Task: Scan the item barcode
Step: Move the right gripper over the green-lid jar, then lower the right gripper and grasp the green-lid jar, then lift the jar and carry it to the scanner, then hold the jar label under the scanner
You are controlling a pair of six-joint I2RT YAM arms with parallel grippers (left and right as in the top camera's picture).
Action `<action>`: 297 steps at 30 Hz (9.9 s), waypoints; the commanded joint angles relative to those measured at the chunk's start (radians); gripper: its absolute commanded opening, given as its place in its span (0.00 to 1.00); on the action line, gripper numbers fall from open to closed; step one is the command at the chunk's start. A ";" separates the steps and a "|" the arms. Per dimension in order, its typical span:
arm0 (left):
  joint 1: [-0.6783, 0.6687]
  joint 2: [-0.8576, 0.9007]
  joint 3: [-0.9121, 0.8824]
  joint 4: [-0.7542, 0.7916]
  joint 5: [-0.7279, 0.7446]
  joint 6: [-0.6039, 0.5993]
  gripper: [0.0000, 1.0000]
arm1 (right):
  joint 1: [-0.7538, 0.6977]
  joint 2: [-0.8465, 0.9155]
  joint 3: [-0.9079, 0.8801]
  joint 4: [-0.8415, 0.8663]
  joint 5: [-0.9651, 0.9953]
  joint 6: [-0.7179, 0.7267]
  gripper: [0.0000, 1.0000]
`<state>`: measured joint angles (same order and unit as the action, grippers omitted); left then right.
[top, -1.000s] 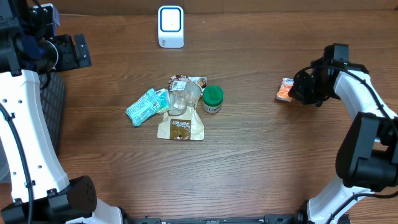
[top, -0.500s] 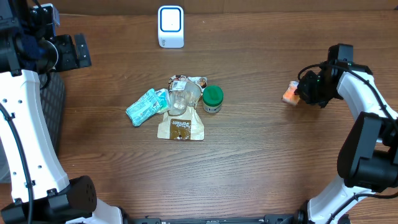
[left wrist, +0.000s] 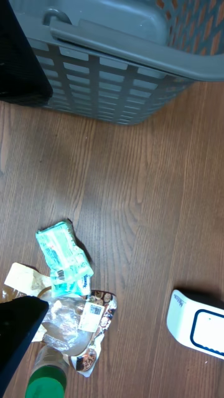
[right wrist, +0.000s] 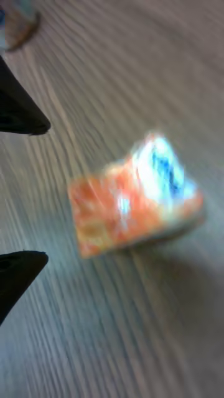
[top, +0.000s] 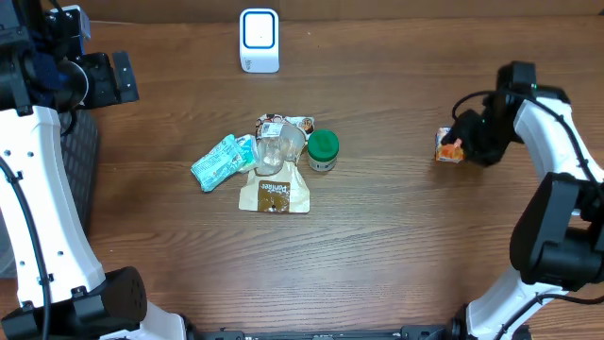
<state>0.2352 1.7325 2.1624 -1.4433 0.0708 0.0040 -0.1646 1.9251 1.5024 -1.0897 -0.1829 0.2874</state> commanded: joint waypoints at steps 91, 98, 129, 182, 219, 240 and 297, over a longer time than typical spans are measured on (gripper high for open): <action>-0.006 -0.009 0.019 0.004 -0.003 0.019 1.00 | 0.617 0.169 0.186 -0.021 0.269 0.154 0.89; -0.006 -0.008 0.019 0.004 -0.003 0.019 1.00 | 0.617 0.169 0.186 0.017 0.272 0.150 1.00; -0.007 -0.008 0.019 0.004 -0.003 0.019 0.99 | 0.617 0.170 0.122 0.083 0.272 -0.103 0.68; -0.006 -0.008 0.019 0.004 -0.003 0.019 1.00 | 0.600 0.146 0.560 -0.230 -0.150 -0.192 0.45; -0.006 -0.008 0.019 0.004 -0.003 0.019 0.99 | 0.500 0.039 0.626 -0.138 -0.457 -0.346 0.43; -0.006 -0.008 0.019 0.004 -0.003 0.019 1.00 | 0.681 0.114 0.626 0.499 0.452 -0.401 0.39; -0.006 -0.006 0.019 0.004 -0.003 0.019 1.00 | 0.731 0.599 0.625 1.327 0.437 -1.374 0.46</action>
<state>0.2356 1.7325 2.1628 -1.4433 0.0704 0.0040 0.5591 2.5458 2.1036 0.2165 0.2470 -1.1400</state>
